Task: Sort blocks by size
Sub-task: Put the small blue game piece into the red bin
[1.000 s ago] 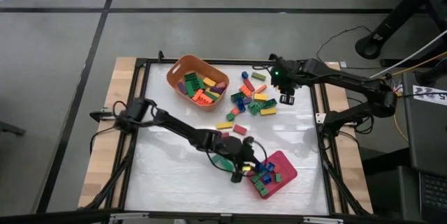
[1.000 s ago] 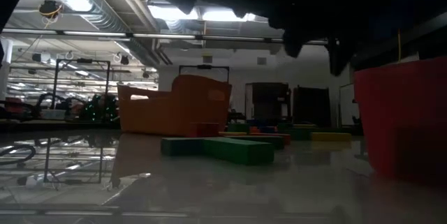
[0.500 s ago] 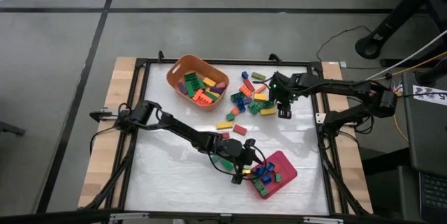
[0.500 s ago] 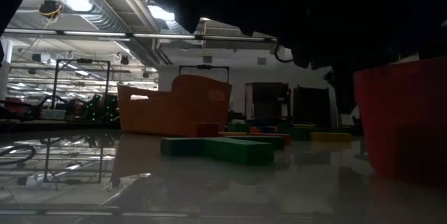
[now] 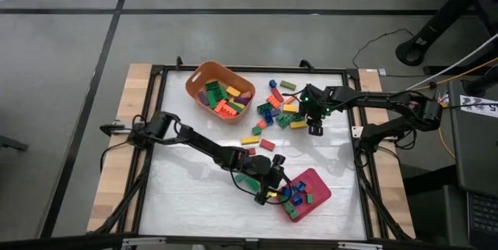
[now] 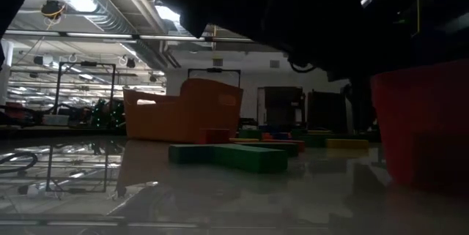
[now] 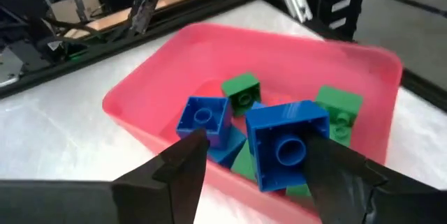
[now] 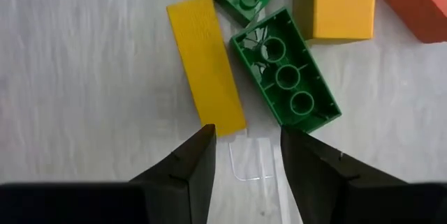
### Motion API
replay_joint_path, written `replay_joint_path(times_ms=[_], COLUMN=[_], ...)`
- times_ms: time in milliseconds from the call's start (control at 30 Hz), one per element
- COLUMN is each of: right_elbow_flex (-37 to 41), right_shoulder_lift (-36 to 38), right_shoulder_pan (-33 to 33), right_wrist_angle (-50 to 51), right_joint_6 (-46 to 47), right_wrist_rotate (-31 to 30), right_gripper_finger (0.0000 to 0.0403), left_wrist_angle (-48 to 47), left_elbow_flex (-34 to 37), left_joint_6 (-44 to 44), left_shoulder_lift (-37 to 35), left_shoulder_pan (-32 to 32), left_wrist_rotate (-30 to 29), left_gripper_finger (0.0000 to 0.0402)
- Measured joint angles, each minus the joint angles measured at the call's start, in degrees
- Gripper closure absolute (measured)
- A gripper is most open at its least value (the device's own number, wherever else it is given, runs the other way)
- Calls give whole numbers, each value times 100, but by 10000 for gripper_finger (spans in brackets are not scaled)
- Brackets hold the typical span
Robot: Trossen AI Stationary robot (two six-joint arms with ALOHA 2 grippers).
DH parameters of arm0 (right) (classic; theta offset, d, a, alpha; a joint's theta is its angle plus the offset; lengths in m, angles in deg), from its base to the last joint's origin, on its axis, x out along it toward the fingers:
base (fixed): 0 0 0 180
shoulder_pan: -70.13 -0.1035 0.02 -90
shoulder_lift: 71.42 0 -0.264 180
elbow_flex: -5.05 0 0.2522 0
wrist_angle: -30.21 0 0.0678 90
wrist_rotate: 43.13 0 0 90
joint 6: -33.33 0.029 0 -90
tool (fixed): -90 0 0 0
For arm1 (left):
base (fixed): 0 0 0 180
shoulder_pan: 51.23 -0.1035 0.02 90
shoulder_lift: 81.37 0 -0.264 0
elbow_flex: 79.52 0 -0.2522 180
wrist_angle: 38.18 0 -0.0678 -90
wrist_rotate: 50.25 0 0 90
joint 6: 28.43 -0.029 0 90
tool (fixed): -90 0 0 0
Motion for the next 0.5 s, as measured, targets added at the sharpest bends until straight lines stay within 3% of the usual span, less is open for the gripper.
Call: replay_joint_path(times_ms=[367, 500], right_elbow_flex=[-53, -306], right_shoulder_lift=[9, 22], right_shoulder_pan=[-4, -170], right_wrist_angle=[109, 274], right_joint_6=[13, 21], right_wrist_rotate=[8, 342], right_gripper_finger=[243, 243], left_wrist_angle=[-443, -381], left_elbow_flex=[-13, -9], left_joint_6=[-4, -46], left_shoulder_lift=[-11, -24], left_shoulder_pan=[21, 17], left_wrist_rotate=[-2, 0], left_gripper_finger=[196, 196])
